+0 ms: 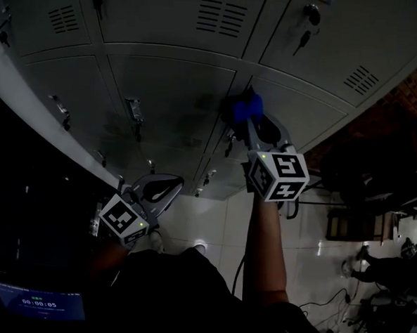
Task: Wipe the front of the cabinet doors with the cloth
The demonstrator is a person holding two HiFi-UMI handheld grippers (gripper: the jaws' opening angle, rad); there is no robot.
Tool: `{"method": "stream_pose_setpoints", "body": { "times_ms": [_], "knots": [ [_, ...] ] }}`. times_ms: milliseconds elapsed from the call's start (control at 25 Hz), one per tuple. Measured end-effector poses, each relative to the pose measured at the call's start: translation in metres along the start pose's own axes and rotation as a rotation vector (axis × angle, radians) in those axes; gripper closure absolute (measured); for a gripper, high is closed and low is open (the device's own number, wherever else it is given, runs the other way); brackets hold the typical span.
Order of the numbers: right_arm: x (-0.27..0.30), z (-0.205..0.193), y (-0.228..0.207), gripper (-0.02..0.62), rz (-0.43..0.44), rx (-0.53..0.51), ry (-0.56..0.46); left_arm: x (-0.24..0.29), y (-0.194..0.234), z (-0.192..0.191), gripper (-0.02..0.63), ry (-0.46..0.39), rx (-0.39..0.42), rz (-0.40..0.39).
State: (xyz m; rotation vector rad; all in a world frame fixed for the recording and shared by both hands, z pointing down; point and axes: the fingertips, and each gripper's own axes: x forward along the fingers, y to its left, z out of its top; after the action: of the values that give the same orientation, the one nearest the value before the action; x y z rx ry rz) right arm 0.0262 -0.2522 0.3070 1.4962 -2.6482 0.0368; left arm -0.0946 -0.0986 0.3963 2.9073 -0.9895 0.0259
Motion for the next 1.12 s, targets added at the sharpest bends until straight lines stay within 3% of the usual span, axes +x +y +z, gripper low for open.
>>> {"method": "stream_pose_setpoints", "body": {
  "times_ms": [280,720,1120],
  "knots": [
    [-0.006,-0.002,-0.023,0.523,-0.022,-0.002,0.006,0.012,0.007,-0.004,0.603,0.000,-0.013,0.006],
    [-0.056,-0.015,-0.110,0.523,-0.165,0.029,0.015,0.062,-0.016,-0.005,0.602,-0.002,-0.005,-0.074],
    [-0.094,-0.034,-0.175,0.523,-0.284,0.056,0.018,0.086,-0.035,-0.007,0.603,0.012,-0.002,-0.096]
  ]
}}
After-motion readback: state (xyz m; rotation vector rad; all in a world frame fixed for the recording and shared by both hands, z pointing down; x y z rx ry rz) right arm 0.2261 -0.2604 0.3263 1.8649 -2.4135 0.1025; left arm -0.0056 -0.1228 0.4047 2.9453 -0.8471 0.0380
